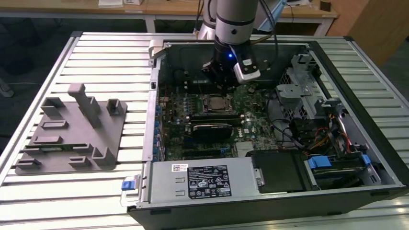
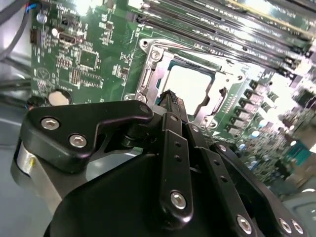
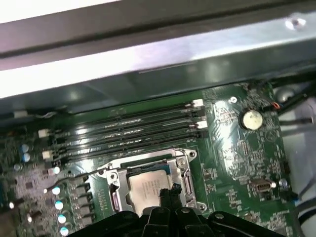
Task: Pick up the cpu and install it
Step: 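Close the cpu cover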
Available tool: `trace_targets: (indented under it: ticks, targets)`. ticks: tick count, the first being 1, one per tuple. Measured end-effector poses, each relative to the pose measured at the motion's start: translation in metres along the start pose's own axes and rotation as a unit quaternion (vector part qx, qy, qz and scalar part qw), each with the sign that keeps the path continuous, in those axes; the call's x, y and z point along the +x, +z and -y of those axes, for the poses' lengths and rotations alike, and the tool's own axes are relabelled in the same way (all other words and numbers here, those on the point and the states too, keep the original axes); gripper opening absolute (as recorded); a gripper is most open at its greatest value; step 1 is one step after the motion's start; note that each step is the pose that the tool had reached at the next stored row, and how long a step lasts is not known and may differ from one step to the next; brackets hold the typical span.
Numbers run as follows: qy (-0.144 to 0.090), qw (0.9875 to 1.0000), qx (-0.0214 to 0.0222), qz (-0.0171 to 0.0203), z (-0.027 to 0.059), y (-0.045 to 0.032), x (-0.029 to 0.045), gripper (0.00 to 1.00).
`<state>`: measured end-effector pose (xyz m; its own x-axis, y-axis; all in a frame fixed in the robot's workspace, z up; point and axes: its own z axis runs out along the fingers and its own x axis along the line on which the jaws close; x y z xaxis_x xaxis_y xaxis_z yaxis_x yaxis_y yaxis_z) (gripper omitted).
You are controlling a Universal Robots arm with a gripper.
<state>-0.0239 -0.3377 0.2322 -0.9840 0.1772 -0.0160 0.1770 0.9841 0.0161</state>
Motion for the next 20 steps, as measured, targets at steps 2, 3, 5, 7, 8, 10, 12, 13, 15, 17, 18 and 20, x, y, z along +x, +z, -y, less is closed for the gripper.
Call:
trace_targets:
  ticks: [2,3,5,7,8,10,12,13,15,17,18,20]
  targets:
    - [-0.018,0.9998,-0.0003,-0.0003,0.0,0.0003,0.0,0.11]
    - [-0.027,0.9996,-0.0004,-0.0004,0.0,0.0004,0.0,0.11]
    - [-0.04,0.9992,-0.0002,-0.0006,0.0,0.0009,0.0,0.11]
    - [-0.039,0.9992,0.0004,-0.0005,0.0001,0.0012,0.0001,0.11]
    - [-0.037,0.9993,0.0004,-0.0004,0.0001,0.0016,0.0002,0.11]
    - [-0.033,0.9995,0.0005,-0.0004,0.0003,0.0022,0.0005,0.11]
    - [-0.031,0.9995,0.0006,-0.0003,0.0007,0.0028,0.0023,0.11]
    - [-0.031,0.9995,0.0006,-0.0004,0.001,0.003,0.0041,0.11]
    - [-0.031,0.9995,0.0006,-0.0004,0.0017,0.0035,0.0081,0.11]
    - [-0.031,0.9995,0.0005,-0.0003,0.0023,0.0043,0.0116,0.11]
    - [-0.031,0.9995,0.0005,-0.0003,0.0025,0.0048,0.0127,0.11]
    - [-0.031,0.9995,0.0006,-0.0004,0.0029,0.0062,0.0145,0.11]
